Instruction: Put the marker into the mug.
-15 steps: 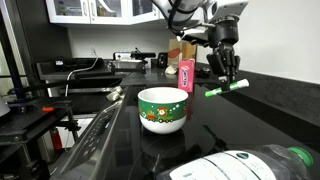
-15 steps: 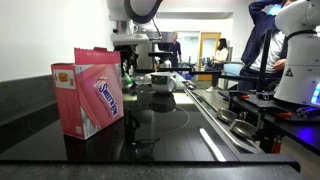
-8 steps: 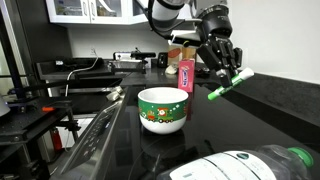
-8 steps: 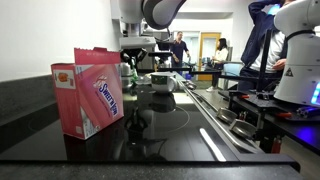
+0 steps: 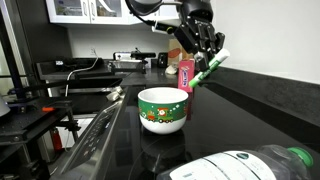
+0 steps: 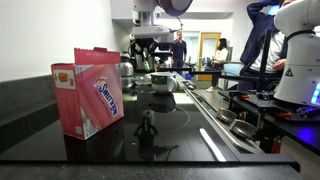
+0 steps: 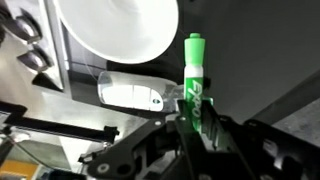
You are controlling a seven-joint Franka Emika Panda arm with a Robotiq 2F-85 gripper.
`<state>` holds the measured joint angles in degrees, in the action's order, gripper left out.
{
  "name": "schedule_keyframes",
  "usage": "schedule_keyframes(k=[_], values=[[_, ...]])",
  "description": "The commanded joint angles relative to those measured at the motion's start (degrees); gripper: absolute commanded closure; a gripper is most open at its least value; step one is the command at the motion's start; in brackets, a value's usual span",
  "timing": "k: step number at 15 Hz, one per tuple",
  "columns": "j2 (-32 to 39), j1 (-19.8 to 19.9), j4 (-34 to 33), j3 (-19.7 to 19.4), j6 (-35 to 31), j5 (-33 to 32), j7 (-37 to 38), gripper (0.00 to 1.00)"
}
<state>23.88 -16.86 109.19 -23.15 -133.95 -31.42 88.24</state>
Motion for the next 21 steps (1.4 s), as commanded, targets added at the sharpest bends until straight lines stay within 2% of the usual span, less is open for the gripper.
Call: schedule_keyframes(k=[1, 6, 11, 18, 19, 20, 21], values=[[-6.0, 2.3, 4.78, 3.78, 4.72, -2.71, 3.36, 0.95], [-9.33, 6.01, 8.48, 9.36, 9.47, -1.37, 4.6, 0.95], [-7.71, 8.89, 9.31, 11.91, 9.21, -1.38, 5.94, 0.95], [-3.84, 11.72, 8.1, 14.93, 9.13, 4.92, -0.41, 0.95], [-3.55, 11.83, 7.94, 15.29, 9.11, 5.83, -1.06, 0.55], [-3.44, 11.96, 7.85, 15.64, 9.16, 7.14, -2.31, 0.54], [-3.5, 11.78, 7.88, 15.62, 8.95, 7.51, -2.44, 0.48]])
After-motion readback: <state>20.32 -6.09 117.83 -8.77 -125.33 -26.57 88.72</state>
